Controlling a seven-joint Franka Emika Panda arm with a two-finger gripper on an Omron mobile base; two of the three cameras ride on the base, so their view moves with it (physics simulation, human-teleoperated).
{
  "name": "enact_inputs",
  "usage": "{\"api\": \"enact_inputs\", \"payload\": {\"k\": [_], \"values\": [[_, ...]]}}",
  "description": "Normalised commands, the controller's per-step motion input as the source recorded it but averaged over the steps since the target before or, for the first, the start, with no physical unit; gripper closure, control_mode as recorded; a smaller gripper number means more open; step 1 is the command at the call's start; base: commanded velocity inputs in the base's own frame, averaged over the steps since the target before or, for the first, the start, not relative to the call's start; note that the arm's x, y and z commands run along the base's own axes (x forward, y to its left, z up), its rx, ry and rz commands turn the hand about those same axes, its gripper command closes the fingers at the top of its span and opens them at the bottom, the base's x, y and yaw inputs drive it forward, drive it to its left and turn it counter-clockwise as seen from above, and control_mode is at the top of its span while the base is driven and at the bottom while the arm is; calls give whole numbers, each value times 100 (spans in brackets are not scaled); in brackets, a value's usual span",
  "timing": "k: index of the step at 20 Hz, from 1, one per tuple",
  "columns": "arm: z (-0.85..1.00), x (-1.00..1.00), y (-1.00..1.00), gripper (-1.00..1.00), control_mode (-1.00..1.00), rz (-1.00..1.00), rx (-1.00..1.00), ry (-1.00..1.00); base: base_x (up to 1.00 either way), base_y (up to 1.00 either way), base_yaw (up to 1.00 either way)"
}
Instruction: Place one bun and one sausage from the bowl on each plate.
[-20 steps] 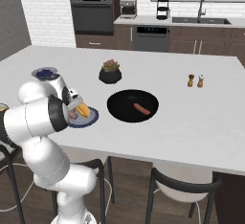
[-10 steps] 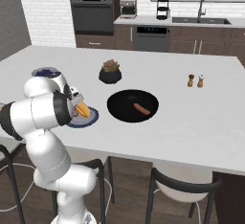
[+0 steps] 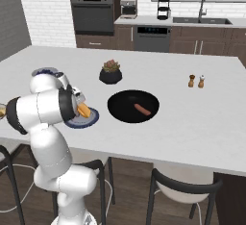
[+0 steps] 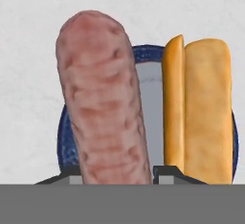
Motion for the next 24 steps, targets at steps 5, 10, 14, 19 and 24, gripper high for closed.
{"api": "enact_inputs", "payload": {"k": [5, 10, 14, 19, 24], "values": [[-24, 8, 0, 100, -100, 0, 0, 0, 0, 0, 0], [-8, 8, 0, 100, -100, 0, -3, 0, 0, 0, 0], [0, 13, 0, 100, -100, 0, -5, 0, 0, 0, 0], [0, 3, 0, -100, -100, 0, -2, 0, 0, 0, 0], [0, 0, 0, -100, -100, 0, 0, 0, 0, 0, 0]]}}
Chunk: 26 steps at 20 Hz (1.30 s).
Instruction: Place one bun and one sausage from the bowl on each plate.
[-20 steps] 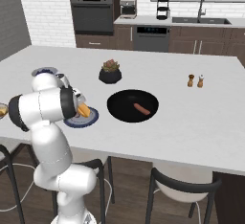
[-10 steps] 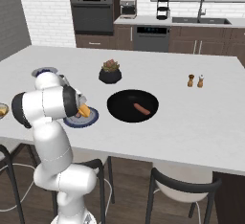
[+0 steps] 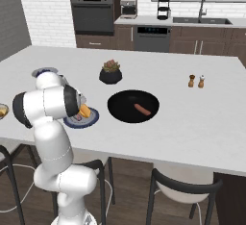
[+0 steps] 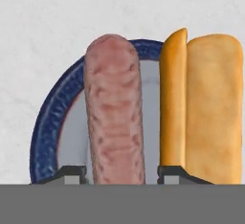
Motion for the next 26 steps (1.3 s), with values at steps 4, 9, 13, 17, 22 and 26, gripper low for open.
{"api": "enact_inputs", "payload": {"k": [4, 9, 13, 17, 22, 26], "values": [[0, 0, 0, -100, -100, 0, 0, 0, 0, 0, 0], [4, -5, 0, -100, -100, 0, 0, -1, 0, 0, 0], [58, -30, 0, -100, -100, 0, 0, -7, 0, 0, 0], [72, -34, -19, -100, -100, 0, 0, -3, 0, 0, 0], [65, -15, -60, -100, -100, -1, 0, 1, 0, 0, 0], [56, -3, -80, -100, -100, -3, 0, 3, 0, 0, 0]]}}
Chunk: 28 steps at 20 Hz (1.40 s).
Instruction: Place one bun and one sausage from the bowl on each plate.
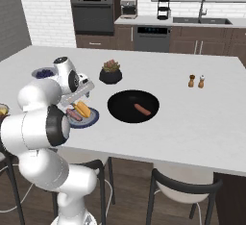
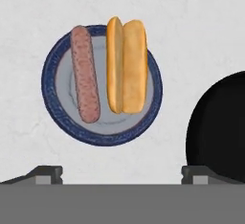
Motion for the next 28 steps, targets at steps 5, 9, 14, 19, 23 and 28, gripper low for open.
{"api": "enact_inputs", "payload": {"k": [5, 9, 14, 19, 23, 28], "values": [[30, 0, -89, -100, -100, -5, 2, 1, 0, 0, 0], [16, 0, -97, -100, -100, -5, 6, 0, 0, 0, 0], [15, 0, -91, -100, -100, -5, 5, 0, 0, 0, 0], [19, 0, -82, -100, -100, -4, 6, 0, 0, 0, 0], [12, 2, -56, -100, -100, -1, 1, 0, 0, 0, 0], [0, 19, -30, -100, -100, 0, 0, 0, 0, 0, 0]]}}
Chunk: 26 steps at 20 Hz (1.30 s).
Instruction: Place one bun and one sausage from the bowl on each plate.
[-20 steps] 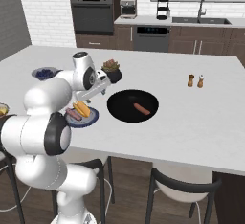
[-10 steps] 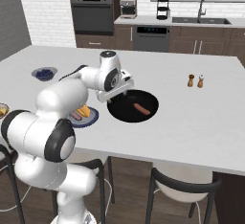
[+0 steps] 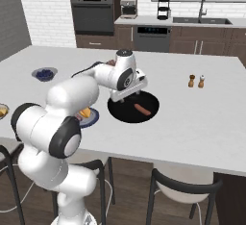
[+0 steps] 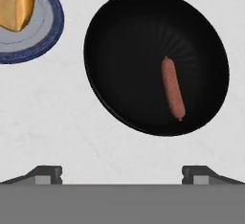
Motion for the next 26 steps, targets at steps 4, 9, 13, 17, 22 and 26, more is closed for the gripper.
{"api": "enact_inputs", "payload": {"k": [4, 9, 13, 17, 22, 26], "values": [[-52, 44, -7, -100, -100, 0, 0, 0, 0, 0, 0], [-53, 61, 0, -100, -100, 0, 0, 0, 0, 0, 0], [-28, 48, -8, -100, -100, 0, 0, 4, 0, 0, 0], [-22, 27, -4, -100, -100, 0, 0, 7, 0, 0, 0], [-48, 14, 0, -100, -100, 0, 0, 0, 0, 0, 0], [-53, 22, -1, -100, -100, 0, 0, 0, 0, 0, 0]]}}
